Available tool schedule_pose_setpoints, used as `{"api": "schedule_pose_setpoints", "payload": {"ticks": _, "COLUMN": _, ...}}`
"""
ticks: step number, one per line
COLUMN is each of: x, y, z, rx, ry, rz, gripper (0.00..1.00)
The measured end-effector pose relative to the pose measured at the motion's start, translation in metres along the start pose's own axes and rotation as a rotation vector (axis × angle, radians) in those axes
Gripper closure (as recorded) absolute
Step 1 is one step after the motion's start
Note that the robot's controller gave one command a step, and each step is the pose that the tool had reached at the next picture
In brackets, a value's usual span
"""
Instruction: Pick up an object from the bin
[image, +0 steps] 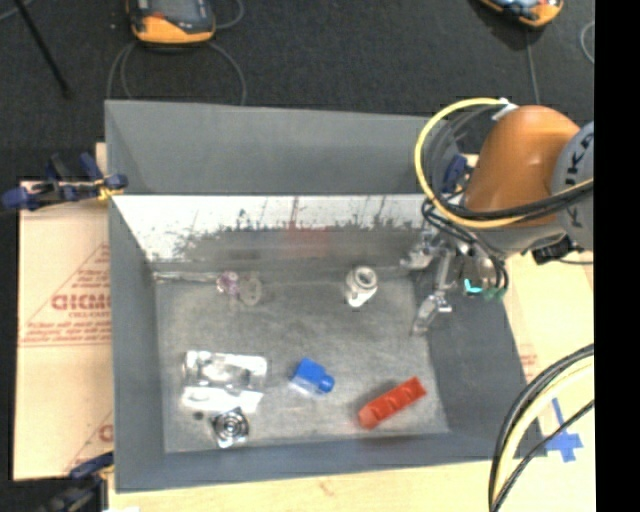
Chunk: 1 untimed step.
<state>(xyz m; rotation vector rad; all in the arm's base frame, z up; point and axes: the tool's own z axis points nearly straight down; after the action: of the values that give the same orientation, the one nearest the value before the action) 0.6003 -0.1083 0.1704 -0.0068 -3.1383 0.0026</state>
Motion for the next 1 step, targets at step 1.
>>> {"api": "schedule_pose_setpoints", "payload": {"ticks": 1, "x": -0.0160, "y": 0.0566, "z": 0.0775, "rx": -0.002, "ry": -0.003, "rz": -0.287, "gripper": 0.00}}
